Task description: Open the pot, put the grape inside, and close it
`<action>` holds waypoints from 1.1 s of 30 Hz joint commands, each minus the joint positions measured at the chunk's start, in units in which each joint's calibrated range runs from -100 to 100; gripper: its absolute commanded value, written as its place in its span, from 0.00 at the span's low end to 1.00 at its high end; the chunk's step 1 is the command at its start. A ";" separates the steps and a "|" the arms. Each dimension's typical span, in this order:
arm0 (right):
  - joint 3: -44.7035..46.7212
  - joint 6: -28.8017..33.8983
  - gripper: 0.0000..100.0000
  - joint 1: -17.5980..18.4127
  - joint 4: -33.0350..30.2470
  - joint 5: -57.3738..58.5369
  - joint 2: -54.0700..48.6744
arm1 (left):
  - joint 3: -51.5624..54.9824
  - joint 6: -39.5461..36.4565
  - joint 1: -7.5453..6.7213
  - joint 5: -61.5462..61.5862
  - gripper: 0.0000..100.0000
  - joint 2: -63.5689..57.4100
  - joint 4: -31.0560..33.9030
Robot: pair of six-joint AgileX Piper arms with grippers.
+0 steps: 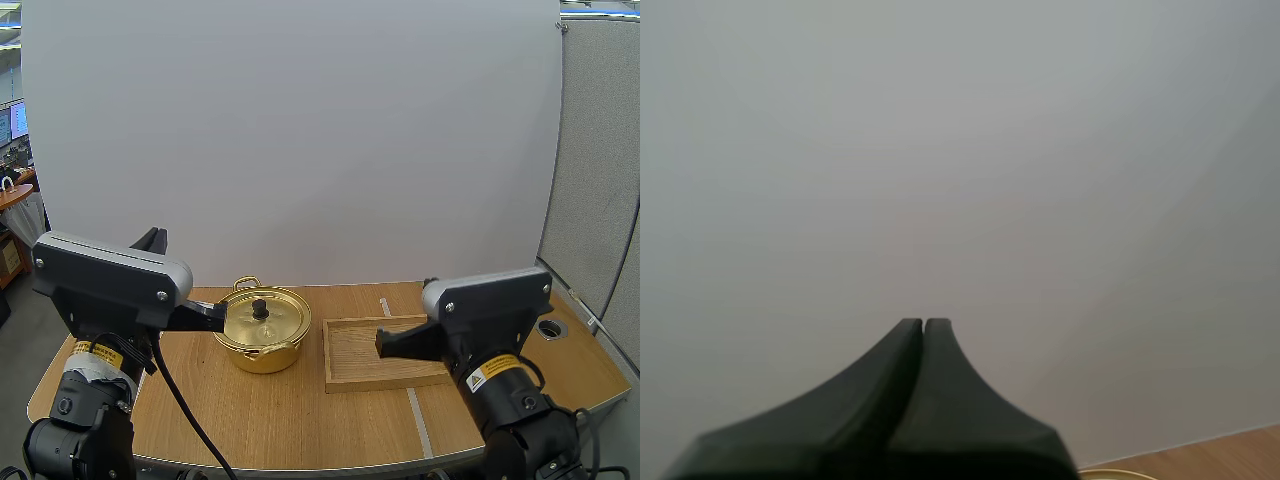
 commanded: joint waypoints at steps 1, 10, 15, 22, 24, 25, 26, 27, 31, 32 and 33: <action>1.95 -0.36 0.00 -0.27 -0.51 -1.04 -0.42 | 0.21 -1.20 0.14 -1.22 0.00 -0.24 -0.82; 2.79 -0.36 0.00 -0.27 -0.51 2.45 -0.42 | 12.03 -0.97 0.14 -13.59 0.00 -0.24 -0.82; 2.79 -0.36 0.00 -0.27 -0.51 7.71 -0.42 | 14.59 -1.24 0.14 -10.70 0.00 -0.24 -1.76; 2.79 -0.36 0.00 -0.70 -0.92 16.85 -0.42 | 14.59 -4.45 0.23 2.19 0.00 -0.24 -4.28; 2.79 -0.36 0.00 -0.79 -1.23 17.48 -0.42 | 14.59 -4.45 0.29 6.31 0.00 -0.24 -4.28; 2.79 -0.36 0.00 -0.85 -1.23 18.03 -0.42 | 14.59 -4.59 0.37 8.17 0.00 -0.24 -4.28; 2.79 -0.36 0.00 -0.85 -1.23 18.65 -0.42 | 14.59 -4.73 0.37 8.88 0.00 -0.24 -4.28; 2.79 -0.36 0.00 -0.85 -1.23 19.43 -0.42 | 14.59 -5.48 0.37 10.71 0.00 -0.24 -4.28; 2.79 -0.36 0.00 -0.85 -1.23 24.53 -0.42 | 14.59 -5.72 0.37 17.91 0.00 -0.24 -3.59; 2.79 -0.36 0.00 -0.88 -1.23 25.42 -0.42 | 14.59 -5.72 0.37 20.40 0.00 -0.24 -2.67; 2.79 -0.36 0.00 -0.88 -1.32 26.00 -0.42 | 14.59 -5.72 0.37 22.55 0.00 -0.24 -1.91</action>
